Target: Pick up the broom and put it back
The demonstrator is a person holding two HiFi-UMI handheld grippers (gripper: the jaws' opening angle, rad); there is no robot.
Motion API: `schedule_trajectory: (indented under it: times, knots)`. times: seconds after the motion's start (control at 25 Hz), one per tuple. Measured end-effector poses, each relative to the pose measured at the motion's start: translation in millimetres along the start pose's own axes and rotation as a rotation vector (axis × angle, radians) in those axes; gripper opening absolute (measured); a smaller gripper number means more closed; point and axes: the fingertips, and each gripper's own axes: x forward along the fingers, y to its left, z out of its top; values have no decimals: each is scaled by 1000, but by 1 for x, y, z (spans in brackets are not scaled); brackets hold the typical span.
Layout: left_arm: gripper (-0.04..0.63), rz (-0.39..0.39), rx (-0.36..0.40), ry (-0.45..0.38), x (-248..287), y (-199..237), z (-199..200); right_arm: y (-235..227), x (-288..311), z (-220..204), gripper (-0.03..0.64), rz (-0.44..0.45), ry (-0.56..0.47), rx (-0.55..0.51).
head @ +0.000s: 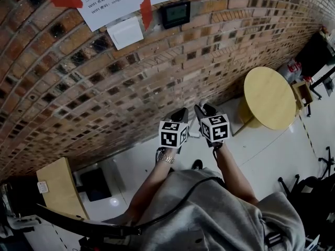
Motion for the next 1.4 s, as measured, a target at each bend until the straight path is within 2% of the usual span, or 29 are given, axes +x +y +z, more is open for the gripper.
schedule_trajectory:
  times: [0.48,0.8,1.12,1.28,1.4]
  knots:
    - [-12,5,-23,-7,-7,0,-5,-32,49,-20,98,51,58,7]
    - [-14,51,-53,-2,-13,13,-19,-52,94,-73,100,101,157,15]
    - [-12,99,-99,25,-12,24,-34,-75,148,-132,98,112,283,6]
    - [-12,124,-116,38,-8,27,-40,-89,169,-154,98,116,336,-39]
    - [-12,136,-125,48,-7,29,-43,-102,180,-157,100,110,321,-55]
